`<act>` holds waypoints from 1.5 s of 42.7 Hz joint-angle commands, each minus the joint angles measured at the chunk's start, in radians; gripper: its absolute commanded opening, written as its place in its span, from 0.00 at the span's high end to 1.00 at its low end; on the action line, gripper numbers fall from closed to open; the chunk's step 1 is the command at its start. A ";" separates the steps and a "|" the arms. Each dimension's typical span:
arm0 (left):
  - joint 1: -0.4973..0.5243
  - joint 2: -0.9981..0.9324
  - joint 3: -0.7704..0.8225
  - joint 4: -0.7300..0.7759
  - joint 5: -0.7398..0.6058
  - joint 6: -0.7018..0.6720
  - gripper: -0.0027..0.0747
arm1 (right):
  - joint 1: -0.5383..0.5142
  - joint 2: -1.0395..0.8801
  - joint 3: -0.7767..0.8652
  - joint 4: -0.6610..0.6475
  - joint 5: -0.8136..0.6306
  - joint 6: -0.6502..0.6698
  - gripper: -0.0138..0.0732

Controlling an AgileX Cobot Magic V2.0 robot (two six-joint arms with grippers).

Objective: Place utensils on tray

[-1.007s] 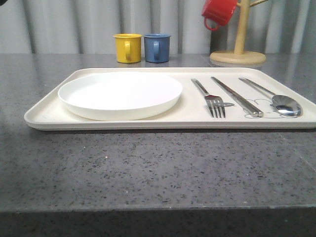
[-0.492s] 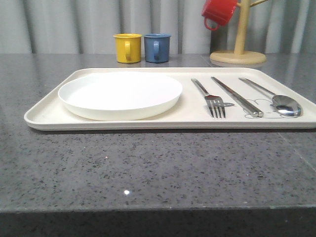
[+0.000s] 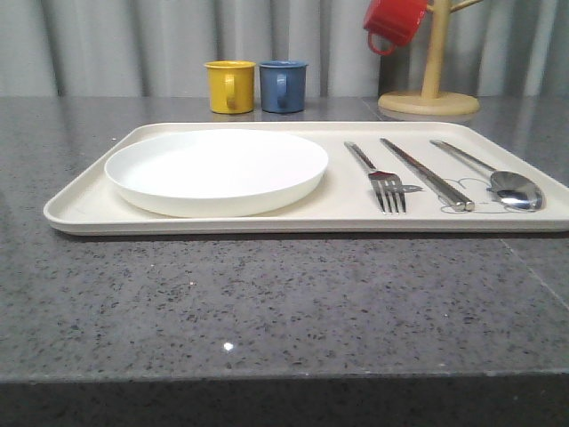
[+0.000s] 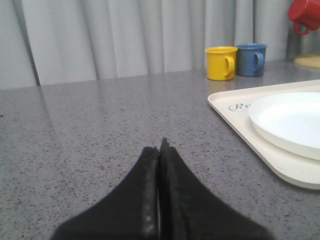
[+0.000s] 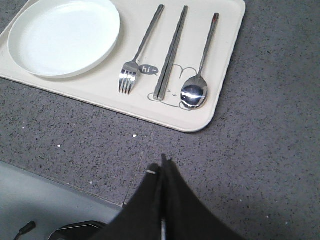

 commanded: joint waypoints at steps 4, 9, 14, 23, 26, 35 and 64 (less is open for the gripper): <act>0.045 -0.061 0.005 -0.016 -0.103 -0.003 0.99 | -0.001 0.004 -0.020 0.010 -0.058 0.001 0.92; 0.097 -0.095 0.005 -0.016 -0.099 -0.003 0.99 | -0.001 0.004 -0.020 0.010 -0.055 0.001 0.92; 0.120 -0.109 0.005 -0.016 -0.095 -0.003 0.99 | -0.001 0.004 -0.020 0.010 -0.051 0.001 0.92; 0.122 -0.109 0.005 -0.016 -0.090 -0.003 0.99 | -0.001 0.004 -0.020 0.010 -0.050 0.001 0.92; 0.128 -0.109 0.005 -0.016 -0.090 -0.003 0.99 | -0.001 0.004 -0.020 0.010 -0.050 0.001 0.92; 0.123 -0.107 0.005 -0.016 -0.090 -0.003 0.99 | -0.001 0.004 -0.020 0.010 -0.050 0.001 0.92; 0.123 -0.107 0.005 -0.016 -0.090 -0.003 0.99 | -0.001 0.004 -0.020 0.010 -0.050 0.001 0.92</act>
